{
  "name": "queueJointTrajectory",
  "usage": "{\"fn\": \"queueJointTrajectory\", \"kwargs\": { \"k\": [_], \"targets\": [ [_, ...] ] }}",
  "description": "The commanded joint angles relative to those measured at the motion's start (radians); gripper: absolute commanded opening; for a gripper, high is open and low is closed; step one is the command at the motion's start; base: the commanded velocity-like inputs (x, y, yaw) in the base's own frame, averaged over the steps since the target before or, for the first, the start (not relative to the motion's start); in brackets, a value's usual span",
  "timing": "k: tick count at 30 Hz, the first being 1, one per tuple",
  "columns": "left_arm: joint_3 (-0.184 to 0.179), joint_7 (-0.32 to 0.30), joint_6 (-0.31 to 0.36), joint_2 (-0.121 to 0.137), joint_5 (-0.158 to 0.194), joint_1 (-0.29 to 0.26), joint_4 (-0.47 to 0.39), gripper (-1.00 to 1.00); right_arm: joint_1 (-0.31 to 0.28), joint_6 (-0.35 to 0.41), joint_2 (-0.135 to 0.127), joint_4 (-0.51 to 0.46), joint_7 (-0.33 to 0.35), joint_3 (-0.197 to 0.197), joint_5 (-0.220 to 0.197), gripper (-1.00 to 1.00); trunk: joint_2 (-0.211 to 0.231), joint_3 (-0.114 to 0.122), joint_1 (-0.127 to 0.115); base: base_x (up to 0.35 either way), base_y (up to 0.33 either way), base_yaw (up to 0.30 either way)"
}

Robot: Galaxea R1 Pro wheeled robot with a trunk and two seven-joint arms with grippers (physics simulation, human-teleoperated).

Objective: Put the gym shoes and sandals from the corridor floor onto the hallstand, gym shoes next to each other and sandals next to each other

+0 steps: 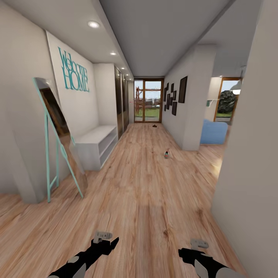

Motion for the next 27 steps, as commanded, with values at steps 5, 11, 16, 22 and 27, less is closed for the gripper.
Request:
{"fn": "queueJointTrajectory", "kwargs": {
  "k": [5, 11, 16, 22, 27],
  "targets": [
    [-0.003, -0.005, -0.001, 0.001, 0.01, -0.001, 0.001, 1.0, -0.001, -0.002, 0.002, -0.001, -0.001, -0.003, 0.003, 1.0, 0.0, -0.001, 0.0, 0.349, 0.0, 0.0],
    [-0.003, -0.005, -0.001, 0.001, 0.01, -0.001, 0.001, 1.0, -0.001, -0.001, 0.005, -0.001, -0.001, -0.002, -0.002, 1.0, 0.0, -0.001, 0.0, 0.349, 0.0, 0.0],
    [-0.003, -0.005, -0.001, 0.001, 0.01, -0.001, 0.001, 1.0, -0.001, -0.001, 0.006, 0.0, -0.001, -0.002, -0.004, 1.0, 0.0, -0.001, 0.0, 0.349, 0.0, 0.0],
    [-0.003, -0.005, -0.001, 0.001, 0.01, -0.001, 0.001, 1.0, -0.001, -0.001, 0.006, 0.001, -0.001, -0.002, -0.004, 1.0, 0.0, -0.001, 0.0, 0.349, 0.0, 0.0],
    [-0.003, -0.005, -0.001, 0.0, 0.01, -0.001, 0.001, 1.0, -0.001, -0.001, 0.006, 0.001, -0.001, -0.002, -0.004, 1.0, 0.0, -0.001, 0.0, 0.349, 0.0, 0.0]
  ]
}}
